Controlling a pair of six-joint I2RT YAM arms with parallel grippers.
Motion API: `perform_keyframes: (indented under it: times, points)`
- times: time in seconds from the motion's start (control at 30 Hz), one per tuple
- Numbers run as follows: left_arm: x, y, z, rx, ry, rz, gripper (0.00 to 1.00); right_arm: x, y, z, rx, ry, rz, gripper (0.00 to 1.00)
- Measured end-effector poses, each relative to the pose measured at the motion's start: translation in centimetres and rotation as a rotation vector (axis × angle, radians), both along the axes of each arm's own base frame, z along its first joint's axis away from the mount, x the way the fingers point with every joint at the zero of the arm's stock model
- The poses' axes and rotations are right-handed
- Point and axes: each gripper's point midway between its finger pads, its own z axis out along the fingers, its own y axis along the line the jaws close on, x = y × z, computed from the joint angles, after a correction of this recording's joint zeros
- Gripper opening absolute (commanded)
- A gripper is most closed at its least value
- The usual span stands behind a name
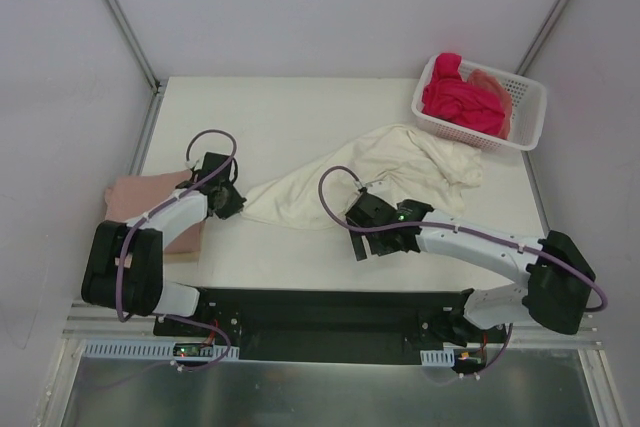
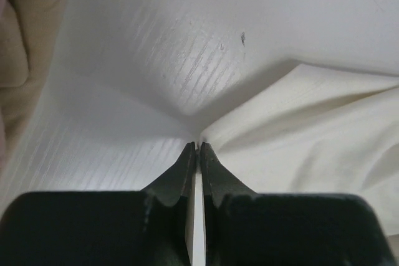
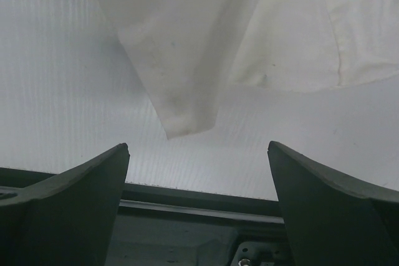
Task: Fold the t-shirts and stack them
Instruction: Flatten out the tshirt
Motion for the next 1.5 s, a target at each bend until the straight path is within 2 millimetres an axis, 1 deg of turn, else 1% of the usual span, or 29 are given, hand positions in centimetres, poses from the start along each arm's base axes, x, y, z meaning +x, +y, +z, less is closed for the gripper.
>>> perform_keyframes:
  times: [0.1, 0.23, 0.43, 0.53, 0.57, 0.63, 0.73, 0.77, 0.83, 0.87, 0.9, 0.93, 0.97, 1.0, 1.13, 1.2, 1.23, 1.27, 1.33, 1.43, 1.5]
  points:
    - [-0.9, 0.2, 0.9, -0.005, -0.030, 0.002, 0.00, 0.1, 1.2, -1.3, 0.006, 0.037, -0.017, 0.94]
    - [-1.5, 0.3, 1.8, -0.013, -0.067, 0.003, 0.00, -0.5, 2.9, -3.0, 0.029, 0.101, -0.002, 0.90]
    - [-2.0, 0.4, 1.6, -0.014, -0.060, 0.006, 0.00, -1.1, 4.4, -3.5, 0.088, 0.141, 0.013, 0.86]
    - [-2.3, 0.5, 1.4, -0.013, -0.048, 0.008, 0.00, -1.5, 4.1, -4.0, 0.086, 0.150, 0.007, 0.82]
    - [-2.4, 0.5, 1.3, -0.013, -0.046, 0.009, 0.00, -1.6, 4.0, -4.2, 0.083, 0.155, 0.004, 0.76]
    - [-2.4, 0.5, 1.4, -0.013, -0.047, 0.010, 0.00, -1.9, 3.8, -4.4, 0.077, 0.162, 0.002, 0.75]
    - [-2.4, 0.5, 1.4, -0.014, -0.049, 0.011, 0.00, -1.9, 3.6, -4.8, 0.065, 0.166, -0.008, 0.66]
    - [-2.4, 0.5, 1.5, -0.015, -0.049, 0.012, 0.00, -1.9, 3.5, -5.1, 0.055, 0.167, -0.011, 0.60]
    - [-2.4, 0.5, 1.5, -0.015, -0.048, 0.013, 0.00, -1.9, 3.2, -5.9, 0.024, 0.178, -0.016, 0.54]
    - [-2.5, 0.5, 1.5, -0.015, -0.046, 0.013, 0.00, -2.0, 3.1, -6.2, 0.013, 0.184, -0.018, 0.47]
    - [-2.5, 0.5, 1.4, -0.014, -0.044, 0.013, 0.00, -2.0, 2.9, -6.5, -0.001, 0.191, -0.020, 0.45]
    - [-2.6, 0.5, 1.4, -0.014, -0.042, 0.014, 0.00, -2.0, 3.0, -6.6, -0.003, 0.192, -0.018, 0.43]
    - [-2.6, 0.5, 1.4, -0.012, -0.040, 0.015, 0.00, -1.9, 3.0, -6.6, -0.002, 0.188, -0.020, 0.37]
    - [-2.7, 0.6, 1.4, -0.010, -0.039, 0.016, 0.00, -1.9, 2.9, -6.6, -0.006, 0.188, -0.019, 0.34]
    - [-2.8, 0.7, 1.4, -0.009, -0.036, 0.025, 0.00, -1.7, 2.4, -6.7, -0.001, 0.185, -0.034, 0.28]
    - [-2.9, 0.7, 1.5, -0.010, -0.033, 0.030, 0.00, -1.6, 2.1, -6.8, 0.027, 0.185, -0.046, 0.23]
    - [-3.0, 0.7, 1.5, -0.010, -0.034, 0.031, 0.00, -1.6, 2.0, -6.8, 0.042, 0.186, -0.050, 0.18]
    - [-3.0, 0.7, 1.6, -0.011, -0.034, 0.033, 0.00, -1.5, 1.9, -6.8, 0.061, 0.188, -0.056, 0.00]
    - [-3.0, 0.7, 1.6, -0.012, -0.034, 0.034, 0.00, -1.5, 1.5, -6.7, 0.081, 0.186, -0.061, 0.00]
    - [-3.2, 0.7, 1.7, -0.012, -0.028, 0.032, 0.00, -1.4, 1.4, -6.6, 0.106, 0.185, -0.052, 0.00]
    - [-3.4, 0.7, 2.3, -0.014, -0.039, 0.029, 0.00, -1.2, 1.1, -6.1, 0.099, 0.164, -0.033, 0.00]
